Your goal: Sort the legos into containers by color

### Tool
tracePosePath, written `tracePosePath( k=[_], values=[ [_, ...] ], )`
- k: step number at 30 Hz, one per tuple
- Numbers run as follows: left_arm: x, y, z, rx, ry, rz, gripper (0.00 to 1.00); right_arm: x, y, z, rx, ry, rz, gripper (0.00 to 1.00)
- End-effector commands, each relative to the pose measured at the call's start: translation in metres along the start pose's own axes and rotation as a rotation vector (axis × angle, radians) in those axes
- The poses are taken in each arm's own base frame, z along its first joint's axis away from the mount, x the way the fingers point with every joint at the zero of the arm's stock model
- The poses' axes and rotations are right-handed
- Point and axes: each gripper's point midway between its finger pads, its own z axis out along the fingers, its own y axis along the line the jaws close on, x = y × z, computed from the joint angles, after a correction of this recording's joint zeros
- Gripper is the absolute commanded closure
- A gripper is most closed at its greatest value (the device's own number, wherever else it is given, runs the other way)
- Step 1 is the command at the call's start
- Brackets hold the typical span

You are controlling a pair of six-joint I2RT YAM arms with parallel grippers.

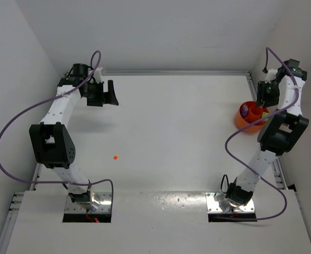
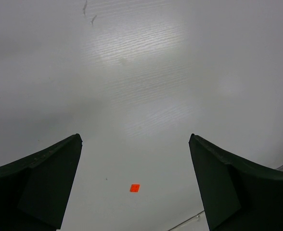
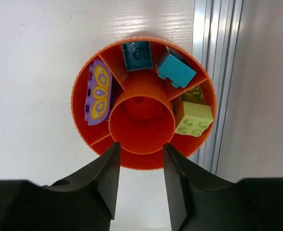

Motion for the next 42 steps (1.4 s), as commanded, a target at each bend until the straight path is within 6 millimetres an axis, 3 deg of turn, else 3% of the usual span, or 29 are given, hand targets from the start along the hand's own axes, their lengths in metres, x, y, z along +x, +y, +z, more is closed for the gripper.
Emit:
tracePosePath(
  k=[1, 3, 4, 8, 13, 14, 17, 18, 19, 20, 22, 23, 25, 30, 36, 42],
  values=[
    [-0.011, -0.007, -0.008, 0.003, -0.034, 0.032, 0.0, -0.009, 0.001, -0.008, -0.013, -0.028, 0.005, 0.59],
    [-0.008, -0.008, -0.007, 0.007, -0.021, 0.079, 0.0, -0.009, 0.004, -0.017, -0.021, -0.041, -0.012, 0.55],
    [-0.006, -0.009, -0.01, 0.007, -0.017, 0.104, 0.0, -0.011, 0.015, -0.021, -0.046, -0.045, -0.036, 0.53],
    [0.025, -0.002, -0.017, 0.025, 0.057, 0.321, 0.05, -0.005, 0.06, -0.041, -0.153, -0.089, -0.143, 0.26],
    [0.093, 0.024, -0.02, 0.026, 0.29, 0.593, 0.27, 0.024, 0.125, -0.04, -0.299, -0.044, -0.241, 0.24],
    [0.111, 0.023, -0.021, 0.049, 0.332, 0.619, 0.31, 0.027, 0.133, -0.04, -0.316, -0.045, -0.255, 0.24],
    [0.135, 0.02, -0.025, 0.058, 0.39, 0.757, 0.38, 0.037, 0.155, -0.034, -0.347, -0.044, -0.314, 0.24],
    [0.157, 0.02, -0.024, 0.075, 0.439, 0.772, 0.39, 0.043, 0.16, -0.031, -0.355, -0.034, -0.323, 0.24],
    [0.161, 0.015, -0.026, 0.085, 0.423, 0.829, 0.39, 0.042, 0.163, -0.031, -0.355, -0.046, -0.343, 0.24],
    [0.179, 0.009, -0.022, 0.119, 0.451, 0.881, 0.39, 0.045, 0.168, -0.029, -0.364, -0.036, -0.353, 0.24],
    [0.184, 0.001, -0.023, 0.151, 0.405, 1.026, 0.41, 0.046, 0.168, -0.027, -0.364, -0.034, -0.353, 0.26],
    [0.199, -0.002, -0.02, 0.186, 0.411, 1.072, 0.44, 0.05, 0.174, -0.022, -0.387, -0.018, -0.355, 0.26],
    [0.193, -0.01, -0.019, 0.216, 0.313, 1.22, 0.47, 0.051, 0.177, -0.02, -0.4, -0.02, -0.345, 0.27],
    [0.206, -0.012, -0.01, 0.326, 0.264, 1.48, 0.54, 0.056, 0.184, -0.015, -0.425, -0.013, -0.332, 0.28],
    [0.21, -0.02, 0.0, 0.439, 0.229, 1.624, 0.57, 0.059, 0.19, -0.017, -0.452, -0.026, -0.312, 0.29],
    [0.232, -0.016, 0.014, 0.54, 0.29, 1.661, 0.62, 0.06, 0.19, -0.015, -0.45, -0.031, -0.306, 0.29]
  ],
)
